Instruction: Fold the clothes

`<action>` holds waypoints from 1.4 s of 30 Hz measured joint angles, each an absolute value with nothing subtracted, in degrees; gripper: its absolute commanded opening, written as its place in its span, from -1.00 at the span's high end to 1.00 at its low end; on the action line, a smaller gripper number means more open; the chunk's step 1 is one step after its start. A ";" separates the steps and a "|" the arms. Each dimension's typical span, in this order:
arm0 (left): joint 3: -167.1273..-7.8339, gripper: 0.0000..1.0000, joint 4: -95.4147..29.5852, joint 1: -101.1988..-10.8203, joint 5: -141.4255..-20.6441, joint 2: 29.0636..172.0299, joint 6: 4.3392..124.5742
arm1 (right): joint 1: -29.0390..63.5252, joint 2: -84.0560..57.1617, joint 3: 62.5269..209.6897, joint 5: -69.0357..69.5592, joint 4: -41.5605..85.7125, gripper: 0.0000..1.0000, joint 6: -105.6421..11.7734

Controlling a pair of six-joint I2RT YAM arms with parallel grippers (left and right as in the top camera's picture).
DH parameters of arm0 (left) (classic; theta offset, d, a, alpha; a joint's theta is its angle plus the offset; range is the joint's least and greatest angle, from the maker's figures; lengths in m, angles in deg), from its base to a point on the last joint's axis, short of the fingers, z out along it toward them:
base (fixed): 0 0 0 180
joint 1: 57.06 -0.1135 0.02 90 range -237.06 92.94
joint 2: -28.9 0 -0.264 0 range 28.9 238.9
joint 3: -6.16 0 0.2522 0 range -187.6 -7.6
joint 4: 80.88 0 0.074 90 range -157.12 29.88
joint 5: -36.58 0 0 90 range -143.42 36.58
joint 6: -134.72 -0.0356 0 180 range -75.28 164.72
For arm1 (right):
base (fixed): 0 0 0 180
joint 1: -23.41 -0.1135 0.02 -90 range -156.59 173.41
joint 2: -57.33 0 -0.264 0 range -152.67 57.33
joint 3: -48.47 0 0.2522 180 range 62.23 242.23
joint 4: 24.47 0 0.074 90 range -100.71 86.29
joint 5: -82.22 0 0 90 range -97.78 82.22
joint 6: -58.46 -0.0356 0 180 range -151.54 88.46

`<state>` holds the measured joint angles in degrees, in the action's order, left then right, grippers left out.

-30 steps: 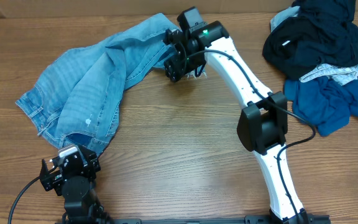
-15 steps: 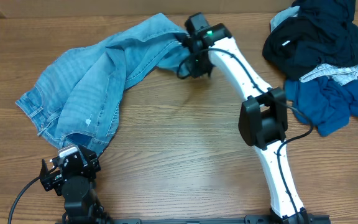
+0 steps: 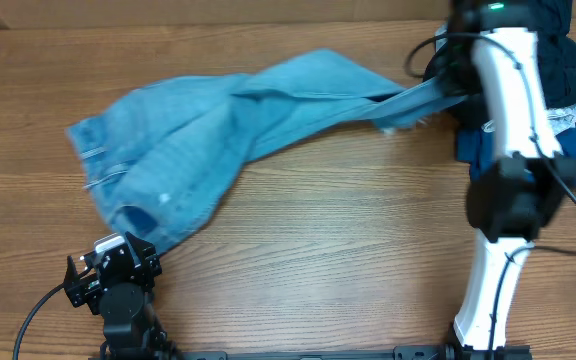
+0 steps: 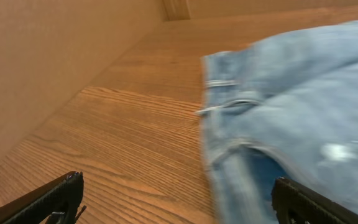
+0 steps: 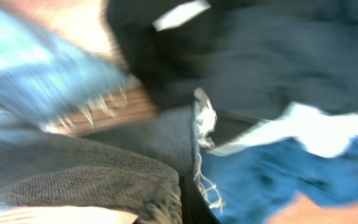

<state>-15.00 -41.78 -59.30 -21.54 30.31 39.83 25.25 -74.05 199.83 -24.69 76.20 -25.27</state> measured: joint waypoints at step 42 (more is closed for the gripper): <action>-15.00 -1.00 -41.78 -59.30 -21.54 30.31 39.83 | 24.49 -54.81 211.66 24.47 54.44 -1.00 -15.39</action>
